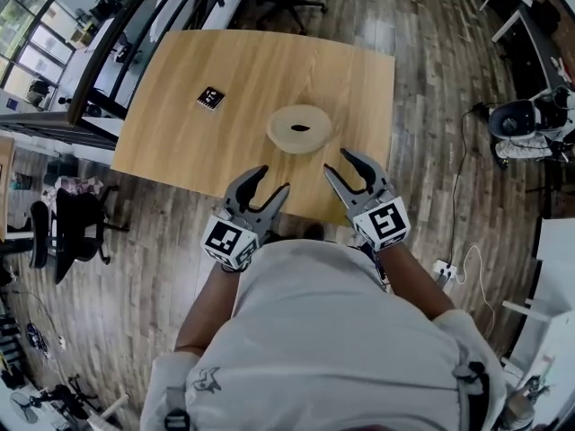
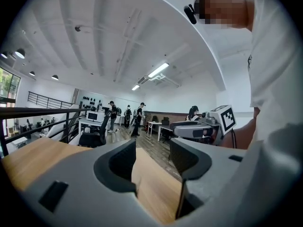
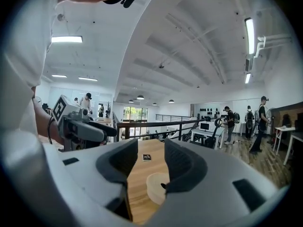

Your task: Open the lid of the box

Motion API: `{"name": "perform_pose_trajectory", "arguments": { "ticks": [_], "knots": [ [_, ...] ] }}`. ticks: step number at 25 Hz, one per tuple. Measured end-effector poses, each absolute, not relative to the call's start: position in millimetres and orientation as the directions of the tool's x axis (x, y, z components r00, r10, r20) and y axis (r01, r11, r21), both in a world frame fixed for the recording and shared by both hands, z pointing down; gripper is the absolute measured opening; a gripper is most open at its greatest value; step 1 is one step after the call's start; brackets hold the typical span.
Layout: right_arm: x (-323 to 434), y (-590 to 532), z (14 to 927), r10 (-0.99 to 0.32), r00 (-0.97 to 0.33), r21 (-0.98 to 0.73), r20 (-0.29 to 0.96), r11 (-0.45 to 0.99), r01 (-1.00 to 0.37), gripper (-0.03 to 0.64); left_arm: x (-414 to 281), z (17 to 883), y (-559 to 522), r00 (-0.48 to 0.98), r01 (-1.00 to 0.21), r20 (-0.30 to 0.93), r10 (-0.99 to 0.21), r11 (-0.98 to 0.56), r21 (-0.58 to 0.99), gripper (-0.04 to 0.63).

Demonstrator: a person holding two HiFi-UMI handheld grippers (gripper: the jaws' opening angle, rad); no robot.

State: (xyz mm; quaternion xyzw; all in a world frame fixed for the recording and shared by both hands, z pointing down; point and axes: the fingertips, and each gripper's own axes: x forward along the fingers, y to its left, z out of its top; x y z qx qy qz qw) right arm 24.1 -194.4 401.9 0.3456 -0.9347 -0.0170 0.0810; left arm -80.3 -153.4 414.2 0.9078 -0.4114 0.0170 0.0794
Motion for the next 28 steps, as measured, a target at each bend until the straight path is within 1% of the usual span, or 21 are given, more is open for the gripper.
{"name": "perform_pose_trajectory", "arguments": {
  "ticks": [6,12,18,23,28],
  "knots": [
    [18,-225,416,-0.658,-0.733,0.049,0.170,0.749,-0.661,0.186,-85,428,-185,0.690,-0.723,0.139,-0.710,-0.675,0.145,0.215],
    [4,-251,430,-0.678,-0.704,0.046,0.212,0.726,-0.686,0.189,-97,443,-215,0.746,-0.665,0.177,-0.642,-0.732,0.146,0.223],
    [-15,-275,452,-0.676,-0.678,0.064,0.287,0.720,-0.691,0.189,-119,458,-245,0.777,-0.624,0.217,-0.591,-0.768,0.145,0.229],
    [-32,-293,475,-0.689,-0.630,0.149,0.358,0.708,-0.690,0.189,-142,475,-263,0.800,-0.589,0.248,-0.546,-0.794,0.151,0.235],
    [-39,-307,506,-0.678,-0.591,0.149,0.437,0.702,-0.696,0.189,-154,499,-280,0.818,-0.549,0.303,-0.489,-0.819,0.163,0.242]
  ]
}}
